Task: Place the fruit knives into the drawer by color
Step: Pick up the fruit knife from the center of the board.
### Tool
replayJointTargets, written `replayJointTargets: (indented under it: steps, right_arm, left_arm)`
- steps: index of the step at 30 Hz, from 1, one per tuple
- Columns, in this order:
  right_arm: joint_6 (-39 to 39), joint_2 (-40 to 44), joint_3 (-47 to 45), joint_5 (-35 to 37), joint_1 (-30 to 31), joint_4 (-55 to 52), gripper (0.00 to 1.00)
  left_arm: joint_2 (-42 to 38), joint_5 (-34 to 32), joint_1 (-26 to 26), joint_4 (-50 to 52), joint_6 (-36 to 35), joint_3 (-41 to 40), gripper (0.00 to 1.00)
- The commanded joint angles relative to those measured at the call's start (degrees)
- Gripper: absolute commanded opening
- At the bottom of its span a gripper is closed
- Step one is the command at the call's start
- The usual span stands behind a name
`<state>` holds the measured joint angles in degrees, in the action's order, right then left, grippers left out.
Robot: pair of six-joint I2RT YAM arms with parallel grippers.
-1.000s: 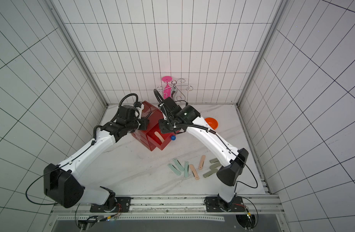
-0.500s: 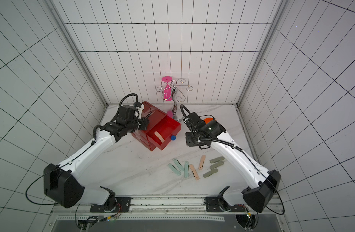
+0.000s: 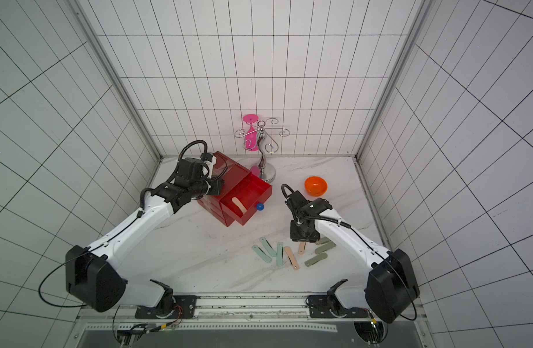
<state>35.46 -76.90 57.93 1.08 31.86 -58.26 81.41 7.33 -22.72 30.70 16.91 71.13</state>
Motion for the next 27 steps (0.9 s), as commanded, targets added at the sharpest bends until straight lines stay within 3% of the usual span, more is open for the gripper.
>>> replayJointTargets:
  steps: [1, 27]
  right_arm:
    - [1.63, -1.73, -4.38, -2.01, -1.18, 3.29, 0.44]
    - [-0.72, -15.09, -10.38, -5.19, -7.31, 13.12, 0.44]
  left_arm:
    - [2.22, 0.14, -0.13, 8.59, -0.21, -1.52, 0.00]
    - [2.20, 0.33, -0.14, 8.59, -0.21, -1.55, 0.00]
